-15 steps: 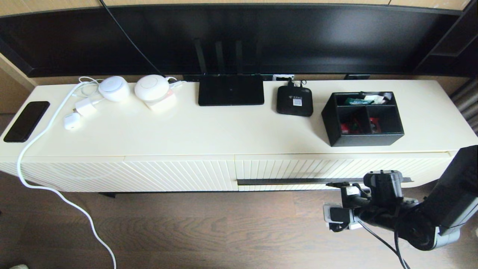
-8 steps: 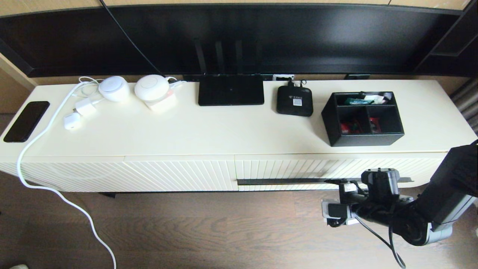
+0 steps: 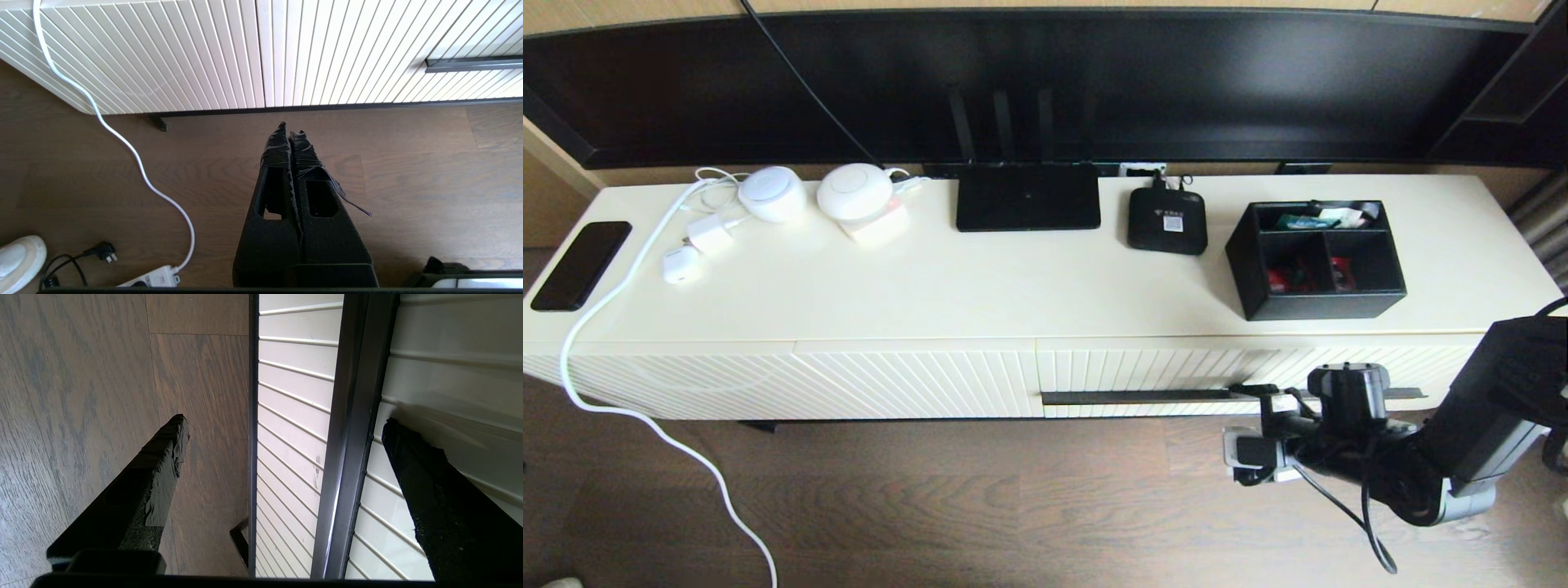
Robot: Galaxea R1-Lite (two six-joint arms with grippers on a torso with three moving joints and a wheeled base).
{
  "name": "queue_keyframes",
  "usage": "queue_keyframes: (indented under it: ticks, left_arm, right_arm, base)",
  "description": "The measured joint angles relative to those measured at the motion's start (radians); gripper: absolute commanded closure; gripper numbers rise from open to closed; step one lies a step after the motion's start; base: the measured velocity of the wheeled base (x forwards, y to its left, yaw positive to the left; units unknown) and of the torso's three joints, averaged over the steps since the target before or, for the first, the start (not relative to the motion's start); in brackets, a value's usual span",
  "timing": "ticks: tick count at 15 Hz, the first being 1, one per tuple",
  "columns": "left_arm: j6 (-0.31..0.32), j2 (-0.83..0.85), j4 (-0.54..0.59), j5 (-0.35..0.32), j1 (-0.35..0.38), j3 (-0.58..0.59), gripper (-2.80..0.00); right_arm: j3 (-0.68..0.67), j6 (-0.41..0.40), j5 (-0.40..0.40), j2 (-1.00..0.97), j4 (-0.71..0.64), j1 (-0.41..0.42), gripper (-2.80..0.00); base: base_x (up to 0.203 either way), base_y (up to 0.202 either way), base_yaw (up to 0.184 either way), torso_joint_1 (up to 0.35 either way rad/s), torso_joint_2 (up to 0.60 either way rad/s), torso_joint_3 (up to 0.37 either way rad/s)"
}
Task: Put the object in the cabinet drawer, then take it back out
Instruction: Open the drawer
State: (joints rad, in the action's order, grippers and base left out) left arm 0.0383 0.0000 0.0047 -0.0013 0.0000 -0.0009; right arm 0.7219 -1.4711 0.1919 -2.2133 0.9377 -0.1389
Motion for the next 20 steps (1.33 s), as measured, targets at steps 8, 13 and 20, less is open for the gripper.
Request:
queue_keyframes:
  ticks: [8,13,20]
  left_arm:
    - [0.000,0.000,0.000,0.000,0.000,0.000,0.00]
    - [0.000,0.000,0.000,0.000,0.000,0.000,0.00]
    - [0.000,0.000,0.000,0.000,0.000,0.000,0.00]
  right_arm:
    - [-0.029,-0.001,-0.001,-0.019,0.014,0.010,-2.80]
    - [-0.111,-0.006,-0.006,-0.018,0.046,0.011,-2.80]
    - [-0.228,-0.007,-0.007,0.005,0.049,0.012,-2.80]
  base:
    - [0.000,0.000,0.000,0.000,0.00,0.000]
    - [0.000,0.000,0.000,0.000,0.00,0.000]
    - [0.000,0.000,0.000,0.000,0.00,0.000]
